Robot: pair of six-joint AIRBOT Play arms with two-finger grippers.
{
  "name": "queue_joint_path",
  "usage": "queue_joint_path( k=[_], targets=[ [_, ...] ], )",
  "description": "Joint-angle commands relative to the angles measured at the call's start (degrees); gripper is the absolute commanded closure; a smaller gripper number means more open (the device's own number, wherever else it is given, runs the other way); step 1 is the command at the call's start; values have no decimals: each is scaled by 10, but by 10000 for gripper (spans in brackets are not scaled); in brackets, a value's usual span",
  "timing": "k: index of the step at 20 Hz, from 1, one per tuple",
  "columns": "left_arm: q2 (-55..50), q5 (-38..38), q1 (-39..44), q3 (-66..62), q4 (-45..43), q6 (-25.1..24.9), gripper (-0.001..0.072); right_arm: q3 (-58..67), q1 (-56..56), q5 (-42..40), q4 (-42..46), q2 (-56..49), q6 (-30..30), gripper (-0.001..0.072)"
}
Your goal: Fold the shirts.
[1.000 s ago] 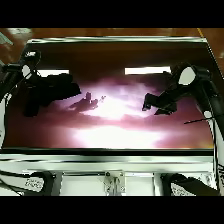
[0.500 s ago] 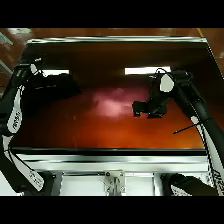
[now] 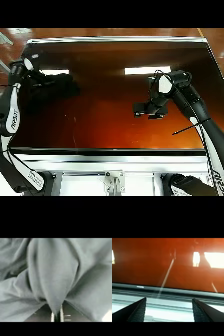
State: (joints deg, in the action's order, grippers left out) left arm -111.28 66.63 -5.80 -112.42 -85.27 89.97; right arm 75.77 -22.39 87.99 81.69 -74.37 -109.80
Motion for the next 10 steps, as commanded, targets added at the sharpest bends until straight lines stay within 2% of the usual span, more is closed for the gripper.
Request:
queue_joint_path(
  k=[1, 4, 7, 10],
  targets=[
    [95, 10, 13, -30, 111, -29, 671, 4, -1, -4, 36, 0, 27, 23],
    [227, 16, 54, -30, 133, -60, 671, 38, -1, 19, 57, 0, 62, 23],
    [335, 36, 124, -29, 133, -59, 671, 88, -1, 50, 97, 1, 115, 23],
    [387, 81, 220, -6, 133, -37, 671, 126, 0, 102, 151, 15, 161, 24]
  ],
)
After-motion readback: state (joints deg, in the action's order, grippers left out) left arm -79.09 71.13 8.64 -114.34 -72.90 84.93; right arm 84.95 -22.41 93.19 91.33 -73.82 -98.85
